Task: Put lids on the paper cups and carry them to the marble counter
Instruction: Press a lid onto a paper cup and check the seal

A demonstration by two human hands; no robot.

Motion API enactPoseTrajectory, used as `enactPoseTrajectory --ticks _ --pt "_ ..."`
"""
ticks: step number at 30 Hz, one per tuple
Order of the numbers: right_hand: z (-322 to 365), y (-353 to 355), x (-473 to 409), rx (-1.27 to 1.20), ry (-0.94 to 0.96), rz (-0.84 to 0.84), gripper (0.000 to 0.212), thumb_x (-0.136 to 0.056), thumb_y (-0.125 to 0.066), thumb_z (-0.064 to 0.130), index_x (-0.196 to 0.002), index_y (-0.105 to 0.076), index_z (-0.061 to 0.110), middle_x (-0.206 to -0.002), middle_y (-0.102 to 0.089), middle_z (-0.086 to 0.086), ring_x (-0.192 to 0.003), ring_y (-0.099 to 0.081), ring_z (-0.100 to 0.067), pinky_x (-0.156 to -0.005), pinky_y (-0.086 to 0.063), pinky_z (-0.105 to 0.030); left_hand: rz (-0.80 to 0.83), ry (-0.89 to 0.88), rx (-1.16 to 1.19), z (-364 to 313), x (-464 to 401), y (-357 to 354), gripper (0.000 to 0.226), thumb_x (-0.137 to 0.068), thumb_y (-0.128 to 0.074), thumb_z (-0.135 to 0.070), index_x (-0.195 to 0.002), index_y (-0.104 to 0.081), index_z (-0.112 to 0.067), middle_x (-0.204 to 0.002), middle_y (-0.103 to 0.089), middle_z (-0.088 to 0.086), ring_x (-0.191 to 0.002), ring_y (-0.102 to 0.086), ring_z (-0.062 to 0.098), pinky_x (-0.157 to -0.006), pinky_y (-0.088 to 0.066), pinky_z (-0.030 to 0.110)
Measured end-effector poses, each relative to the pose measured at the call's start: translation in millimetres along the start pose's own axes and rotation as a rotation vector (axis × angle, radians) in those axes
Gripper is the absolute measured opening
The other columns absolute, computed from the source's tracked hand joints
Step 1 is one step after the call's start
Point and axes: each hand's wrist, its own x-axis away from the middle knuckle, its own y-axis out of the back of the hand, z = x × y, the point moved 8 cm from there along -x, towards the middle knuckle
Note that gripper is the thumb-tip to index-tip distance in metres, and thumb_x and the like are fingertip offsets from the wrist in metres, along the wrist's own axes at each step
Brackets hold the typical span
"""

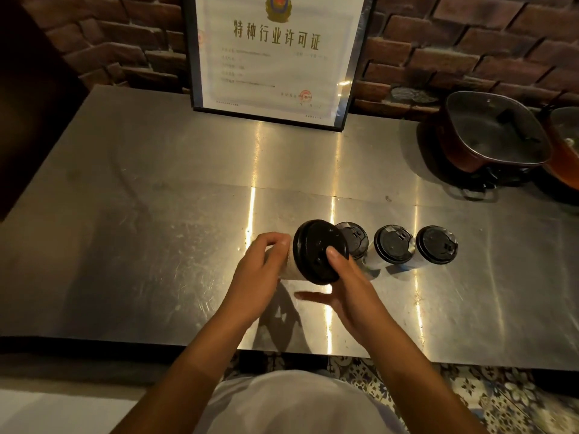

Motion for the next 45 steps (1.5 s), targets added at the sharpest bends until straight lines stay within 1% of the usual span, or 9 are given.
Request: enactPoseTrajectory --ticks 3,8,12,17,20,25,30,35,45 --pt "-9 5 2 0.101 -0.042 -0.082 0.067 -0.084 -0.068 0.060 -0.142 -0.057 0.028 -0.139 -0.064 -0.006 -0.126 -0.063 -0.024 -0.083 -0.062 -0.060 0.142 0.023 -0.060 7 2 -8 0.027 -0.100 -0.031 -0.061 -0.114 -0.053 -0.056 -0.113 -0.064 -0.021 -0.106 -0.065 0.006 -0.095 -0.058 0.045" --pt "6 18 5 0.285 0.094 -0.172 0.024 -0.103 -0.058 0.035 -0.126 -0.064 0.032 -0.121 -0.071 -0.001 -0.112 -0.070 -0.021 -0.073 -0.066 -0.045 0.140 -0.017 -0.202 9 0 -1 0.047 -0.097 -0.035 -0.064 -0.131 -0.053 -0.036 -0.117 -0.067 -0.003 -0.079 -0.074 0.018 -0.061 -0.064 0.040" --pt "14 14 1 0.343 0.170 -0.210 0.045 -0.101 -0.059 0.034 -0.145 -0.051 0.037 -0.128 -0.064 0.012 -0.107 -0.068 -0.011 -0.070 -0.066 -0.043 0.065 0.010 0.127 7 2 -2 0.061 -0.090 -0.036 -0.066 -0.145 -0.042 -0.040 -0.132 -0.062 -0.009 -0.077 -0.077 0.025 -0.078 -0.064 0.048" --pt "10 -4 -13 0.429 0.191 -0.149 0.049 -0.102 -0.060 0.036 -0.148 -0.046 0.046 -0.133 -0.061 0.014 -0.110 -0.070 -0.014 -0.066 -0.066 -0.040 0.071 -0.104 -0.030 12 12 -8 0.069 -0.088 -0.046 -0.065 -0.151 -0.018 -0.060 -0.136 -0.050 -0.025 -0.096 -0.073 0.006 -0.079 -0.055 0.013" --pt "2 -13 -23 0.478 0.139 -0.094 0.051 -0.103 -0.058 0.033 -0.150 -0.043 0.044 -0.137 -0.058 0.010 -0.116 -0.065 -0.015 -0.064 -0.065 -0.037 0.036 -0.092 -0.012 25 10 -3 0.062 -0.095 -0.043 -0.058 -0.153 -0.023 -0.054 -0.133 -0.056 -0.021 -0.095 -0.070 -0.003 -0.084 -0.060 0.023" --pt "-13 -37 -50 0.707 0.100 -0.023 0.066 -0.102 -0.058 0.038 -0.158 -0.024 0.045 -0.136 -0.053 0.015 -0.123 -0.062 -0.018 -0.091 -0.060 -0.054 -0.015 -0.053 -0.020 43 -14 20 0.047 -0.107 -0.036 -0.043 -0.154 -0.028 -0.049 -0.116 -0.049 -0.042 -0.091 -0.061 -0.023 -0.092 -0.059 0.034" --pt "-23 -57 -90 0.890 0.141 0.027 0.069 -0.097 -0.062 0.047 -0.156 -0.024 0.050 -0.148 -0.058 0.003 -0.122 -0.065 -0.028 -0.090 -0.060 -0.056 -0.113 -0.013 -0.051 72 -49 45 0.046 -0.110 -0.038 -0.032 -0.154 -0.035 -0.044 -0.143 -0.058 0.001 -0.114 -0.067 0.018 -0.088 -0.062 0.042" --pt "-36 -62 -111 0.961 0.133 0.057 0.064 -0.100 -0.060 0.039 -0.157 -0.032 0.040 -0.147 -0.059 -0.004 -0.122 -0.064 -0.032 -0.093 -0.059 -0.053 -0.150 0.062 -0.004 91 -64 53 0.046 -0.109 -0.043 -0.022 -0.153 -0.041 -0.036 -0.141 -0.056 0.004 -0.090 -0.064 0.001 -0.085 -0.063 0.044" --pt "-44 -64 -126 0.979 0.103 0.071 0.063 -0.101 -0.057 0.047 -0.158 -0.030 0.041 -0.147 -0.060 -0.003 -0.130 -0.060 -0.031 -0.109 -0.050 -0.046 -0.199 0.030 -0.107 96 -80 68 0.041 -0.109 -0.042 -0.028 -0.147 -0.049 -0.042 -0.130 -0.062 -0.002 -0.098 -0.064 0.007 -0.083 -0.064 0.037"
